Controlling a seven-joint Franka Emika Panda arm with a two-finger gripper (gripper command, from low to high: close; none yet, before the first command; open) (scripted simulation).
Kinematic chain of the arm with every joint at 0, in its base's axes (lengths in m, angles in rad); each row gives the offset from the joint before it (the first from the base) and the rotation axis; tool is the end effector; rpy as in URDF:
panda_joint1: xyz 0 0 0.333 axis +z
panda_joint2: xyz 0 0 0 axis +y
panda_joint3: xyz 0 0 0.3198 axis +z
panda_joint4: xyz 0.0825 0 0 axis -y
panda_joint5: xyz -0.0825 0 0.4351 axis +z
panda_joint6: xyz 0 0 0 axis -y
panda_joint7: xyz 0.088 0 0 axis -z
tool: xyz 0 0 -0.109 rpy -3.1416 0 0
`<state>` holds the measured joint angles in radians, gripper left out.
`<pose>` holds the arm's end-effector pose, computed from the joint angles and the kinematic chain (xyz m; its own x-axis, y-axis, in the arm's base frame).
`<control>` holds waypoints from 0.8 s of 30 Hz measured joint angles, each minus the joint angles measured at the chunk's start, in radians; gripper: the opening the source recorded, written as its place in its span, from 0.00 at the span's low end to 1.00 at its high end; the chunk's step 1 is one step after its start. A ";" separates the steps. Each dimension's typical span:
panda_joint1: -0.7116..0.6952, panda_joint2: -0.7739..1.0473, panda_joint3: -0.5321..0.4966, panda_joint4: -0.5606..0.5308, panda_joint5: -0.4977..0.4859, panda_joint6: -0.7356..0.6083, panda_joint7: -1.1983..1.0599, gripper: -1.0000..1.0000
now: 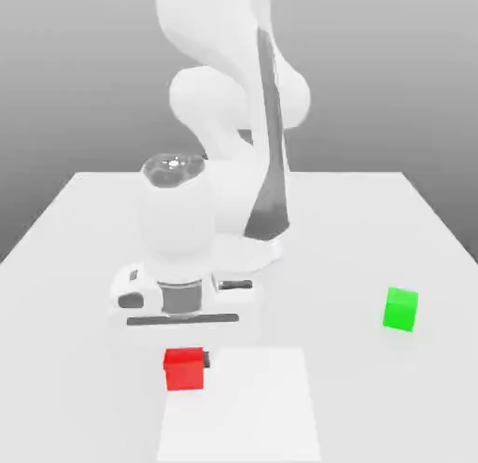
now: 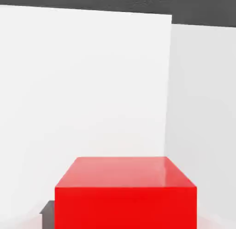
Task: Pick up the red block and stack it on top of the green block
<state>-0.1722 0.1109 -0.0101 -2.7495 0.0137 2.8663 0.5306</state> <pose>0.3991 -0.0745 0.1381 0.7478 -0.6639 0.0037 -0.6639 -0.7478 -0.0053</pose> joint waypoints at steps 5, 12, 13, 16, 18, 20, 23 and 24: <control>0.028 -0.114 0.025 -0.019 -0.011 -0.097 0.096 0.00; 0.201 -0.235 0.199 -0.041 0.040 -0.182 0.545 0.00; 0.223 -0.249 0.227 -0.045 0.053 -0.191 0.608 0.00; 0.290 -0.287 0.317 -0.058 0.099 -0.212 0.792 0.00; 0.335 -0.309 0.379 -0.068 0.134 -0.222 0.911 0.00; 0.380 -0.326 0.441 -0.078 0.170 -0.227 1.029 0.00; 0.448 -0.344 0.533 -0.095 0.226 -0.227 1.204 0.00; 0.470 -0.347 0.565 -0.101 0.245 -0.224 1.262 0.00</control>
<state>0.2981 -0.2361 0.5546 -2.8503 0.2584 2.6422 1.7927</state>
